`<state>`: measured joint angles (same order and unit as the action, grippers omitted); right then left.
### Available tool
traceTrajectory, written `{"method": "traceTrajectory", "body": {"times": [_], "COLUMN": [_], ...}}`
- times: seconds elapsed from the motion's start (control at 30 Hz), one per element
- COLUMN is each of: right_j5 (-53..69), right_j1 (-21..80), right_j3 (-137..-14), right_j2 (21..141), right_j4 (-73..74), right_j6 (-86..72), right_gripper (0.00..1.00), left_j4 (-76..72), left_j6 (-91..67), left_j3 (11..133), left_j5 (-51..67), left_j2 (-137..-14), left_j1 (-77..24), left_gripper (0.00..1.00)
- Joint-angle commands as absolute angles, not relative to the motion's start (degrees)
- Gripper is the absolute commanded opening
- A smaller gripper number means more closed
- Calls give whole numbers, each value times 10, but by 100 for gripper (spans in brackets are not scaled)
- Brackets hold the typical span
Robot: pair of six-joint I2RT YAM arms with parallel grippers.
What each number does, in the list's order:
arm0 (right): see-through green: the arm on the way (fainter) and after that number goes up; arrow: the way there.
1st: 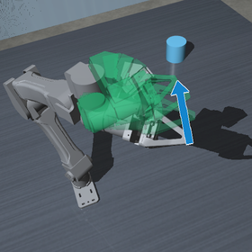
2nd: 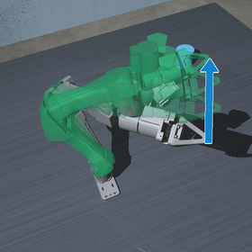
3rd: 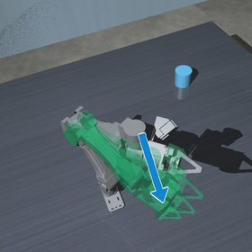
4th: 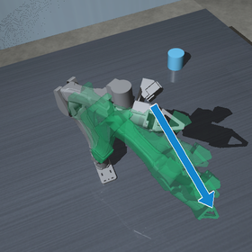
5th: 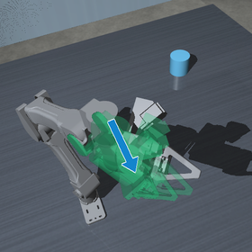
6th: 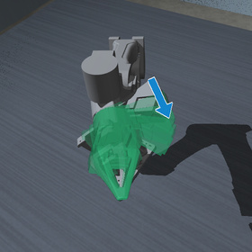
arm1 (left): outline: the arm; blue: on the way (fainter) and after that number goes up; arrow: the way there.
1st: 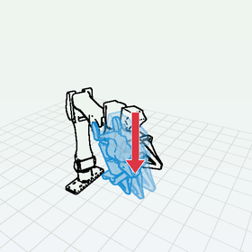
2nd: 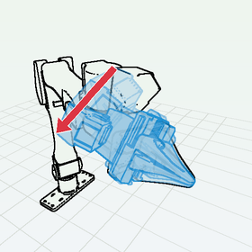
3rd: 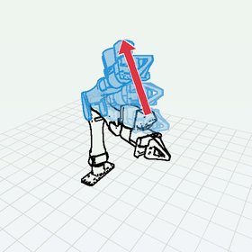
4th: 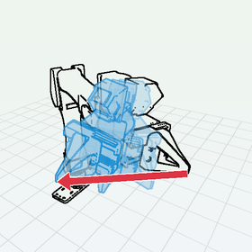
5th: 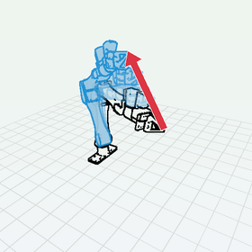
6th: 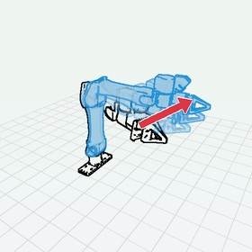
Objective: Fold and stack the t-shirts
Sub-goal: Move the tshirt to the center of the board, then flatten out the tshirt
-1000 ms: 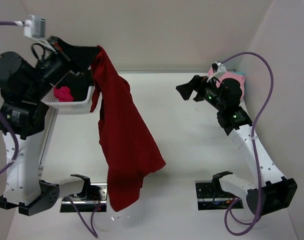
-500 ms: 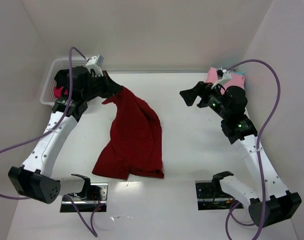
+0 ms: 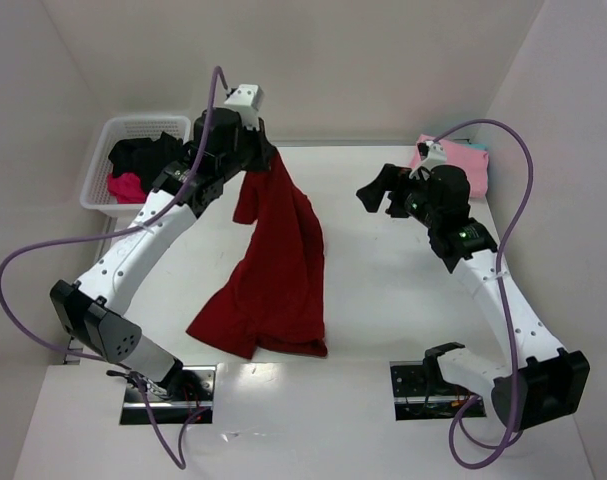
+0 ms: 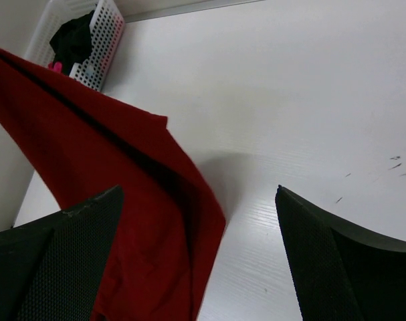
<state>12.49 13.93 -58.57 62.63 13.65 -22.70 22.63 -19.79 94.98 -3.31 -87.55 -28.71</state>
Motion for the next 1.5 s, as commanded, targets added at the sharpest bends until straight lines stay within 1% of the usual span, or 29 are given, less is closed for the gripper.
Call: {"method": "traceTrajectory", "body": {"times": [0.0,0.07,0.17,0.3,0.4,0.43,0.47,0.53,0.57,0.63,0.67,0.7,0.77,0.8,0.83,0.93,0.97,1.0,1.03,1.13,1.27,1.47], "right_j5": [110,126,183,221,226,226,207,191,191,180,173,168,168,168,173,186,192,192,192,184,165,146], "right_j1": [139,139,139,146,174,174,190,201,201,201,201,201,201,201,201,201,207,218,225,253,258,258], "right_j3": [-614,-614,-592,-577,-589,-589,-589,-594,-594,-587,-587,-582,-582,-582,-582,-594,-604,-604,-611,-611,-588,-612], "right_j2": [631,631,636,655,677,677,685,707,714,724,731,731,737,743,751,764,764,764,769,774,811,906], "right_j4": [134,134,115,66,49,49,43,43,43,37,37,30,16,16,16,16,16,23,31,53,78,90], "right_j6": [-216,-209,-209,-214,-209,-209,-209,-209,-209,-222,-222,-222,-222,-222,-228,-228,-228,-219,-212,-192,-192,-178], "right_gripper": [100,100,100,100,100,100,100,100,100,100,100,100,100,100,100,100,100,100,100,100,100,100], "left_j4": [186,187,221,236,250,250,257,265,271,281,281,281,274,274,269,269,269,269,276,290,304,297], "left_j6": [-171,-164,-158,-158,-164,-170,-170,-164,-164,-151,-151,-151,-164,-173,-182,-187,-187,-187,-193,-193,-200,-221], "left_j3": [965,960,1017,1094,1149,1150,1165,1160,1148,1100,1080,1031,985,965,936,898,892,887,880,868,842,803], "left_j5": [-111,-103,-75,-53,-8,-8,8,-25,-67,-96,-106,-114,-106,-97,-83,-79,-86,-102,-111,-116,-116,-60], "left_j2": [-883,-907,-930,-935,-940,-940,-940,-926,-920,-896,-887,-867,-847,-832,-818,-802,-793,-785,-785,-779,-779,-790], "left_j1": [-282,-282,-282,-282,-287,-287,-287,-287,-287,-287,-287,-287,-287,-287,-287,-287,-287,-287,-282,-267,-256,-231], "left_gripper": [0,0,0,0,0,0,0,1,3,3,5,14,28,51,71,89,92,97,100,100,100,100]}}
